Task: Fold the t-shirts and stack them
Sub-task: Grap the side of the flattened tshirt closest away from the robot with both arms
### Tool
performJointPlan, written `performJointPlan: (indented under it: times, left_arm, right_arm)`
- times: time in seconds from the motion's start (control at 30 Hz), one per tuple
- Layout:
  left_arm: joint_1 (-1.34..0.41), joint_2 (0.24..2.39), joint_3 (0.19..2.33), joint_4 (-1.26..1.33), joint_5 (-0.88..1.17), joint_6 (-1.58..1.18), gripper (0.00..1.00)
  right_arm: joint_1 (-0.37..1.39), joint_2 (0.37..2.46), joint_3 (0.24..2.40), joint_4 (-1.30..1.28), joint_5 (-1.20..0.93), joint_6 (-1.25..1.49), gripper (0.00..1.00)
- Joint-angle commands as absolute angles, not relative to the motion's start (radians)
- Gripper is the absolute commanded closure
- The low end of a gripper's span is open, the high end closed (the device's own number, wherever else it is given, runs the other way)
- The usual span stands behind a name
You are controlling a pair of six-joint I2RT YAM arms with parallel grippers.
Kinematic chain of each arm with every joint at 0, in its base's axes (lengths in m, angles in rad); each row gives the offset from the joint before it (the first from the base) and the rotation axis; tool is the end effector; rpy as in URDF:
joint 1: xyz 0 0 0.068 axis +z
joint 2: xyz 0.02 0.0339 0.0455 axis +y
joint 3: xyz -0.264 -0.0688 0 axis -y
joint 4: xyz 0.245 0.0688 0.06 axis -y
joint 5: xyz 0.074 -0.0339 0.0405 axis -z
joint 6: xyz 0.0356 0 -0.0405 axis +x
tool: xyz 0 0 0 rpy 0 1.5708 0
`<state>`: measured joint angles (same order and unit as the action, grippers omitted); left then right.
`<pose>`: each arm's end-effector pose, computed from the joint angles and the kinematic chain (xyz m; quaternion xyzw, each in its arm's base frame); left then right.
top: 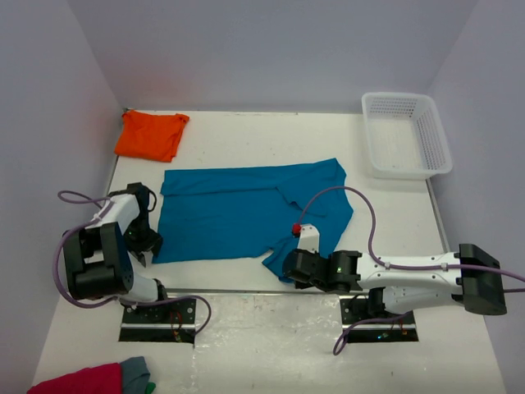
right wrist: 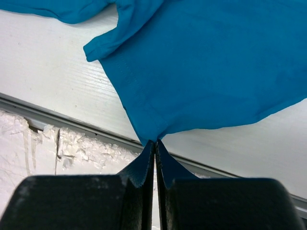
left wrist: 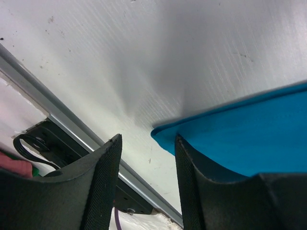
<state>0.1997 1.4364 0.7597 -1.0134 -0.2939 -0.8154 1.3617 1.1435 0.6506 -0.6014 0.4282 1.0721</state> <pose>0.1943 0.0499 0.1612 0.4723 -0.8672 -0.1572 0.0119 0.0567 0.1961 0.1962 -0.0874 0.9469 0.1448 0.2736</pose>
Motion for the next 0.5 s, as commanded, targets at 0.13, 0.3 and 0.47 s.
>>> performJointPlan:
  times: [0.13, 0.3, 0.47]
  left_arm:
    - [0.219, 1.480, 0.762, -0.965, -0.261, -0.767, 0.53]
    - [0.221, 1.511, 0.759, -0.928, -0.226, -0.761, 0.53]
    - [0.224, 1.528, 0.765, -0.913, -0.206, -0.746, 0.57]
  right_arm:
    - [1.359, 1.141, 0.660, -0.592, 0.451, 1.072, 1.00]
    - [1.358, 1.154, 0.666, -0.592, 0.449, 1.072, 1.00]
    - [1.356, 1.163, 0.664, -0.594, 0.445, 1.077, 1.00]
